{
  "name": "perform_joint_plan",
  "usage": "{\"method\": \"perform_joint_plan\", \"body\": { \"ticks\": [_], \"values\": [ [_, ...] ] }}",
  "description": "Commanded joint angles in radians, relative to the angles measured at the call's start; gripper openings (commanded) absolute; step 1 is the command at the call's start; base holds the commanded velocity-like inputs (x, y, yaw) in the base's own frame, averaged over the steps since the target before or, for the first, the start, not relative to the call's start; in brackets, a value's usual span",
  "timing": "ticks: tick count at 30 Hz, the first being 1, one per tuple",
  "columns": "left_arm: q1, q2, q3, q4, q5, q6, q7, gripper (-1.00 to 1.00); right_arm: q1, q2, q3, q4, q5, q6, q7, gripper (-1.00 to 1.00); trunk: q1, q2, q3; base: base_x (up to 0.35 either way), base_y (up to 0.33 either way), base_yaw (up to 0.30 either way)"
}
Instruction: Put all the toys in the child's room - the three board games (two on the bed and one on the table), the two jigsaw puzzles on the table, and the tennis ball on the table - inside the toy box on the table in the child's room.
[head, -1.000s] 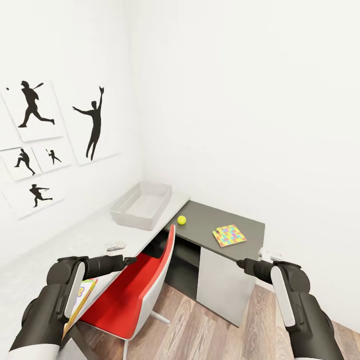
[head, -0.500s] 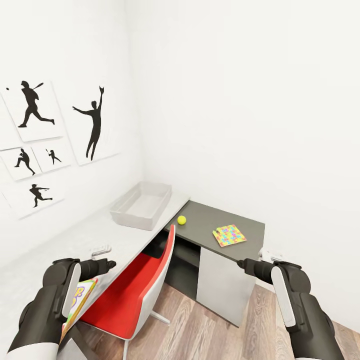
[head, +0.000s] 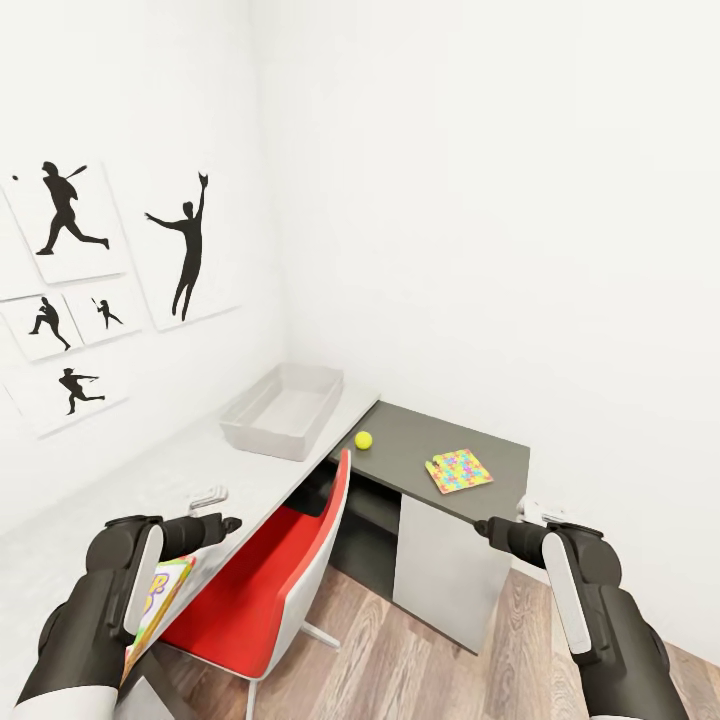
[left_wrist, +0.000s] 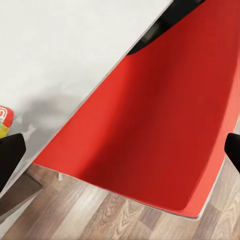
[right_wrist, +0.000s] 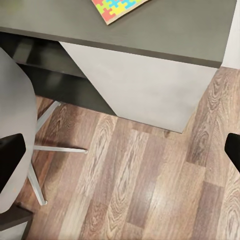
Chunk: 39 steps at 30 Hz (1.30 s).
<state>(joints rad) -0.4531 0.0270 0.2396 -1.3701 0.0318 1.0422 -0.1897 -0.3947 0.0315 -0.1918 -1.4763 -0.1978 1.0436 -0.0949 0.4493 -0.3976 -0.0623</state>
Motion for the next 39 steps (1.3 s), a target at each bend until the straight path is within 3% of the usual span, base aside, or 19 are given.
{"method": "perform_joint_plan", "body": {
  "ticks": [1,15,32,39],
  "values": [
    [-0.001,0.0,0.0,-0.001,0.003,0.005,-0.001,1.0,-0.001,0.001,-0.001,-0.001,-0.011,0.004,-0.01,1.0,0.001,-0.002,-0.002,0.037,-0.015,0.0],
    [-0.001,-0.001,-0.003,-0.001,0.003,0.005,-0.003,1.0,0.0,0.001,0.001,-0.001,-0.011,0.004,-0.009,1.0,0.001,-0.002,-0.002,0.156,-0.129,0.02],
    [-0.001,-0.001,-0.005,-0.001,0.004,0.005,-0.003,1.0,0.0,0.001,0.002,0.0,-0.011,0.004,-0.009,1.0,0.001,-0.002,-0.002,0.016,-0.012,0.246],
    [-0.001,-0.001,-0.005,-0.001,0.004,0.005,-0.003,1.0,0.0,0.001,0.002,0.0,-0.011,0.004,-0.009,1.0,0.001,-0.002,-0.002,0.118,-0.077,0.09]
  ]
}}
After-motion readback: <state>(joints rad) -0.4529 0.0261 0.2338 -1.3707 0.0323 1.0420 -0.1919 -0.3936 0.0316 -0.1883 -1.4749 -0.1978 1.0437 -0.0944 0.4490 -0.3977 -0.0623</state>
